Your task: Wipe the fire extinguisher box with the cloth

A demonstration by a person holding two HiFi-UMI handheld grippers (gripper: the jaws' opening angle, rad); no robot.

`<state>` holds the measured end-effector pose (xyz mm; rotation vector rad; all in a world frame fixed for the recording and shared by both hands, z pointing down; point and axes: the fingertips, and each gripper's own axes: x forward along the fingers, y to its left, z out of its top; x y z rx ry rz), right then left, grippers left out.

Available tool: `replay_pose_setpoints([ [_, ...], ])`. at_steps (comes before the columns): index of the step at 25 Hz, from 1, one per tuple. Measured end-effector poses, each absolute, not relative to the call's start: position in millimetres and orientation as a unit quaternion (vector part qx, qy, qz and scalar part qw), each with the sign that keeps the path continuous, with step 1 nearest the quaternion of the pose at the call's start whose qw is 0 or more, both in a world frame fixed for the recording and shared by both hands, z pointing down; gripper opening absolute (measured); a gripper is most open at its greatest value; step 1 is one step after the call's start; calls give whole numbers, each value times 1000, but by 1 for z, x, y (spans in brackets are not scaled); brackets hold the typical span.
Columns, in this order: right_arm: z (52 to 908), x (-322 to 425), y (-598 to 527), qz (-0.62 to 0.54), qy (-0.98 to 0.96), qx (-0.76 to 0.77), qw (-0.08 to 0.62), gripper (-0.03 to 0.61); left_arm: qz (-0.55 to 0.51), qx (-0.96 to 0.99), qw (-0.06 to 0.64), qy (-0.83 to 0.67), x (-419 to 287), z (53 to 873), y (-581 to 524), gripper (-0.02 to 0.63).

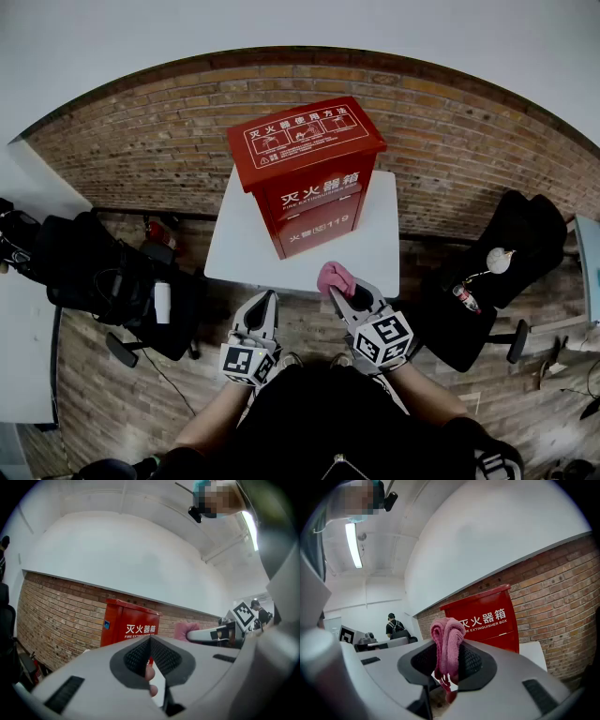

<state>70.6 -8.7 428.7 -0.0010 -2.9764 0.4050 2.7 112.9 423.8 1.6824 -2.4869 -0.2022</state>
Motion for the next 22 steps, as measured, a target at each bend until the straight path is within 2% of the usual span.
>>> replay_pose_setpoints([
  [22,439,76,-54,237,-969,-38,53,109,-59,514,62,-853,9,427,88,28],
])
